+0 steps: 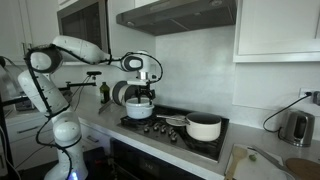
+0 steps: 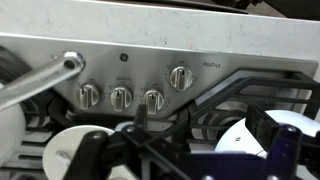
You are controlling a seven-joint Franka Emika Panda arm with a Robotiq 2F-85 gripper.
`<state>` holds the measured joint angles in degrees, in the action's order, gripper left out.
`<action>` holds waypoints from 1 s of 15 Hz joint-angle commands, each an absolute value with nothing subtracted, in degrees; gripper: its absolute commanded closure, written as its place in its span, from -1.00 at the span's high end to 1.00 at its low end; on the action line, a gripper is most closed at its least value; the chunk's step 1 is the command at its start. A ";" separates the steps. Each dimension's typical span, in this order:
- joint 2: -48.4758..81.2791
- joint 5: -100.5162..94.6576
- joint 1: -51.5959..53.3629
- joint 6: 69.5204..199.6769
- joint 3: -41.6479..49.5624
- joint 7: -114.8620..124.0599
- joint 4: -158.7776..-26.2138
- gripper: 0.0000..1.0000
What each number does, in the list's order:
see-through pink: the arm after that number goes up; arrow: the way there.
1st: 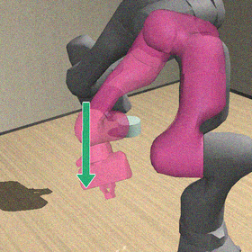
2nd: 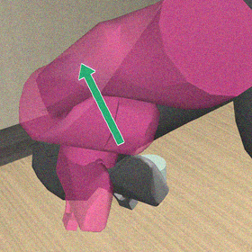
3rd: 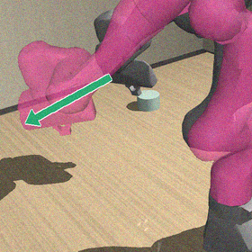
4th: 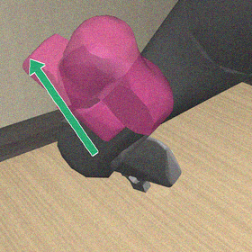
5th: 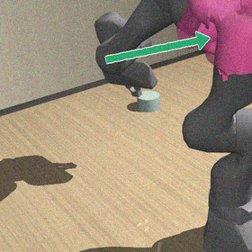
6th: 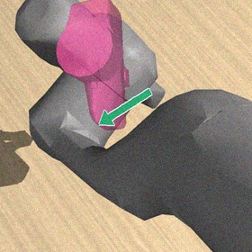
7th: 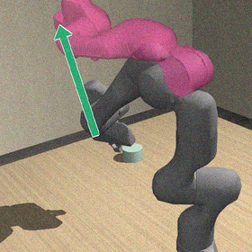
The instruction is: Pick the lid on the stove and put it on the uncovered pot
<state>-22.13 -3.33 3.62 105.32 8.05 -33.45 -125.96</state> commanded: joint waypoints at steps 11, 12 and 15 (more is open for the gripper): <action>8.84 -5.32 0.62 97.20 5.51 -70.44 -90.38 1.00; 11.39 -5.30 -0.28 96.80 5.34 -72.45 -87.27 1.00; 18.37 -4.97 -2.68 95.69 4.62 -77.01 -78.39 1.00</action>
<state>11.02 -4.46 -0.07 99.33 6.35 -73.30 -89.15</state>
